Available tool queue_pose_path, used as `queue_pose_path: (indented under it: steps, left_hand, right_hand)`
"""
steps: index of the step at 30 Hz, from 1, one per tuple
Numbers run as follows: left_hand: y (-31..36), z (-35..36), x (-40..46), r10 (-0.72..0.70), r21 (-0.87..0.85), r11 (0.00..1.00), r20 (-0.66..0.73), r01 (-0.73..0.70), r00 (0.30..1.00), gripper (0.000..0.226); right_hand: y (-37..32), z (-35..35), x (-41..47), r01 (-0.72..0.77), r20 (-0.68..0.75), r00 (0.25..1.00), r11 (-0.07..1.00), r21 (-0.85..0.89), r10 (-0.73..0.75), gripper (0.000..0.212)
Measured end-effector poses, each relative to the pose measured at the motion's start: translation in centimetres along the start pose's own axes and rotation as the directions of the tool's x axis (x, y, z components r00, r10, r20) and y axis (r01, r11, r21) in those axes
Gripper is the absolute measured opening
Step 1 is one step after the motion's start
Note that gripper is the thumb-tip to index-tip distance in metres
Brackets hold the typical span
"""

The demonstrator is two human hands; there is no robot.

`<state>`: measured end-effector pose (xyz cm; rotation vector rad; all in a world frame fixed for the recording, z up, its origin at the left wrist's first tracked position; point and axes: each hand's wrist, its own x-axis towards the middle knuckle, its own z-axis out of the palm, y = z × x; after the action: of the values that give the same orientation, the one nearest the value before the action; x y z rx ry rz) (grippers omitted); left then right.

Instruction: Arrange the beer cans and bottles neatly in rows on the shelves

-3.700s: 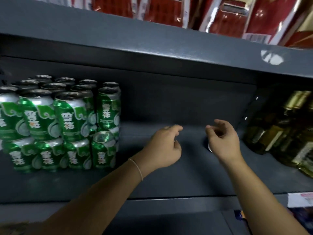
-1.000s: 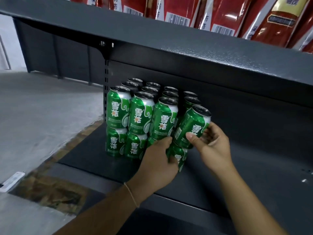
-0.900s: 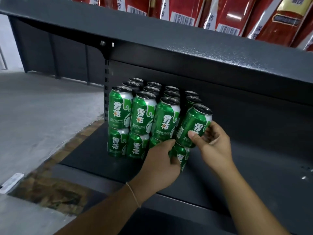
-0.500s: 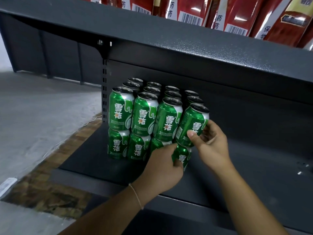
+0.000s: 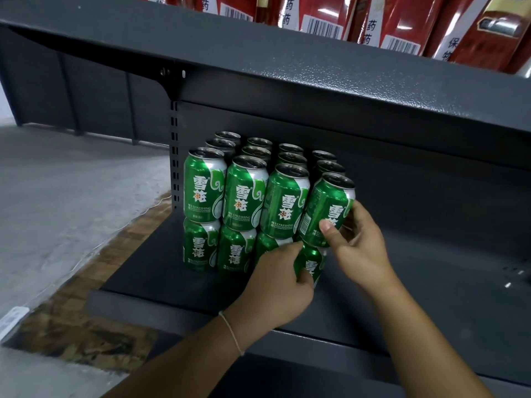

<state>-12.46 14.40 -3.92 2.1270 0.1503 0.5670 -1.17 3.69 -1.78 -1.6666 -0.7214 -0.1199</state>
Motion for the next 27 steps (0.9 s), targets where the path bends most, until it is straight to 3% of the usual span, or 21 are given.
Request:
queue_pose_path:
  steps: [4, 9, 13, 14, 20, 27]
  left_hand:
    - [-0.2, 0.4, -0.2, 0.019, 0.145, 0.989, -0.016, -0.017, 1.000, 0.049]
    - [0.3, 0.8, -0.2, 0.065, 0.165, 0.985, -0.058, -0.055, 0.996, 0.042]
    - [1.0, 1.5, 0.1, 0.105, 0.091, 0.991, -0.091, -0.096, 0.990, 0.030]
    - [1.2, 1.8, 0.2, 0.119, 0.067, 0.991, -0.097, -0.112, 0.988, 0.029]
    - [3.5, 5.3, 1.3, 0.251, -0.049, 0.964, -0.136, -0.260, 0.958, 0.032]
    - [7.9, 12.2, 4.7, 0.296, -0.125, 0.945, -0.060, -0.301, 0.953, 0.033]
  right_hand:
    - [0.1, -0.1, -0.2, -0.005, 0.004, 1.000, 1.000, -0.019, 0.005, 0.036]
    - [0.1, -0.5, -0.1, -0.036, 0.053, 0.998, 0.996, -0.078, 0.040, 0.038]
    - [0.0, -1.8, -0.9, -0.062, 0.046, 0.997, 0.989, -0.137, 0.069, 0.077]
    - [0.0, -2.3, -1.2, -0.075, 0.019, 0.997, 0.987, -0.144, 0.079, 0.078]
    - [0.7, -7.8, -3.1, -0.084, -0.155, 0.986, 0.979, -0.185, 0.056, 0.051]
    - [1.8, -16.5, -4.2, -0.107, -0.253, 0.966, 0.966, -0.235, 0.045, 0.042]
